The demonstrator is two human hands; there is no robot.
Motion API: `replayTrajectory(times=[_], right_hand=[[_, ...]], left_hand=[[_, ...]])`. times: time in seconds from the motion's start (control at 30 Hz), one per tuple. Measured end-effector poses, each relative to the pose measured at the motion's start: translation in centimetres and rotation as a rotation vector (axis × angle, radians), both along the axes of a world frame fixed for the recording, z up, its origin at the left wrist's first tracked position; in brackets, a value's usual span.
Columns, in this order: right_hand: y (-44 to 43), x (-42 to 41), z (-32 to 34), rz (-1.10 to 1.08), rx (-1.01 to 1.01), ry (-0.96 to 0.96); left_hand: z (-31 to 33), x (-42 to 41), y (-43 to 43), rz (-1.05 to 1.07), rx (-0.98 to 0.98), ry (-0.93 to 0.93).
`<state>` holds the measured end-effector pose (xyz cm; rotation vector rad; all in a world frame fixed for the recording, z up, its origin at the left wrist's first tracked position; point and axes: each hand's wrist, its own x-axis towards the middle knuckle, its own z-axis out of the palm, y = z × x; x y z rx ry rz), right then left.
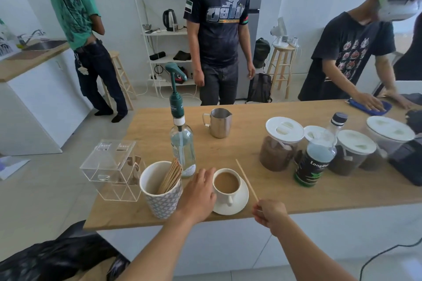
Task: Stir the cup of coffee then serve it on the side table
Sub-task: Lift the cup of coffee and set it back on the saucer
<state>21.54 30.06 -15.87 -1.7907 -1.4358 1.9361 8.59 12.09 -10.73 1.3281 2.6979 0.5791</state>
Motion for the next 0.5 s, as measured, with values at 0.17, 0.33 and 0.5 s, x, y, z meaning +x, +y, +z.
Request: replayTrajectory(times=[0.17, 0.33, 0.5], right_hand=[[-0.9, 0.1, -0.1, 0.066, -0.001, -0.047], [-1.5, 0.3, -0.2, 0.142, 0.014, -0.083], [-2.0, 0.3, -0.2, 0.214, 0.034, -0.089]], left_hand=[[-1.0, 0.3, -0.3, 0.066, -0.043, -0.061], [-1.7, 0.6, -0.5, 0.071, -0.058, -0.085], [-2.1, 0.5, -0.7, 0.076, -0.081, -0.085]])
